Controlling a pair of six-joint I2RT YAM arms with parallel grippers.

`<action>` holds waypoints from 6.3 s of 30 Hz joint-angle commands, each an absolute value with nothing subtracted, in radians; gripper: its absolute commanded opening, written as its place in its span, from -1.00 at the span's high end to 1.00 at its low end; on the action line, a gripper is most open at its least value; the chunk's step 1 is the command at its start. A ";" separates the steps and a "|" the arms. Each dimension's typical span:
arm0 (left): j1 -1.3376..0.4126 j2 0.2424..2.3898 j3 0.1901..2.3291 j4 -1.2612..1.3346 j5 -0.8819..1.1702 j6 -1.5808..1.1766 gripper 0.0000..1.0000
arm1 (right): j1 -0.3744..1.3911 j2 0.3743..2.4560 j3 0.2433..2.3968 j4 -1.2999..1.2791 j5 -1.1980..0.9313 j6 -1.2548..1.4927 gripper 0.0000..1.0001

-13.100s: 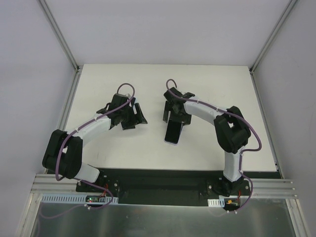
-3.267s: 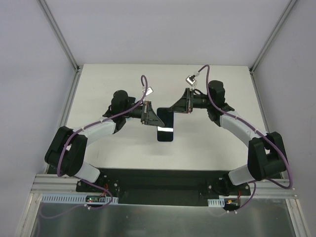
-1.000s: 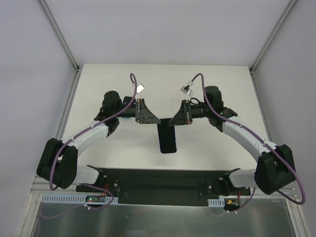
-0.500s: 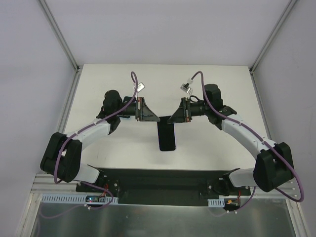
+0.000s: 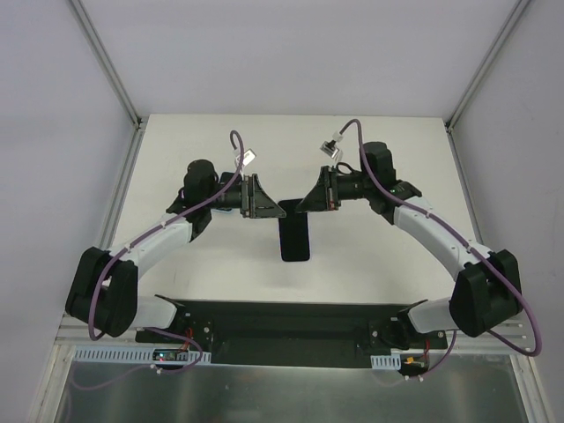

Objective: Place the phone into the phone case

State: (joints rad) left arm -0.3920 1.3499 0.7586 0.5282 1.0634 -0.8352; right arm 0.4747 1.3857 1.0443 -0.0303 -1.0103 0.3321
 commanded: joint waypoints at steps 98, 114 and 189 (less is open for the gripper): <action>-0.433 0.862 0.960 -0.437 0.134 -0.138 -0.99 | 0.434 1.894 1.386 0.005 -0.801 0.403 0.88; -0.433 0.859 0.940 -0.457 0.094 -0.087 -0.98 | 0.494 2.344 1.749 0.129 -0.766 0.590 0.81; -0.433 0.620 0.792 -0.179 0.443 -0.408 -0.98 | 0.479 0.732 0.900 -0.440 -0.290 0.210 -0.92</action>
State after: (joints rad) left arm -0.4431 0.6315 0.7883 -0.2409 0.4191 -0.3965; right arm 0.4767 0.7406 0.8913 -0.4511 -0.3019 0.2066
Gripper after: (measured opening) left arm 0.992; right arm 0.960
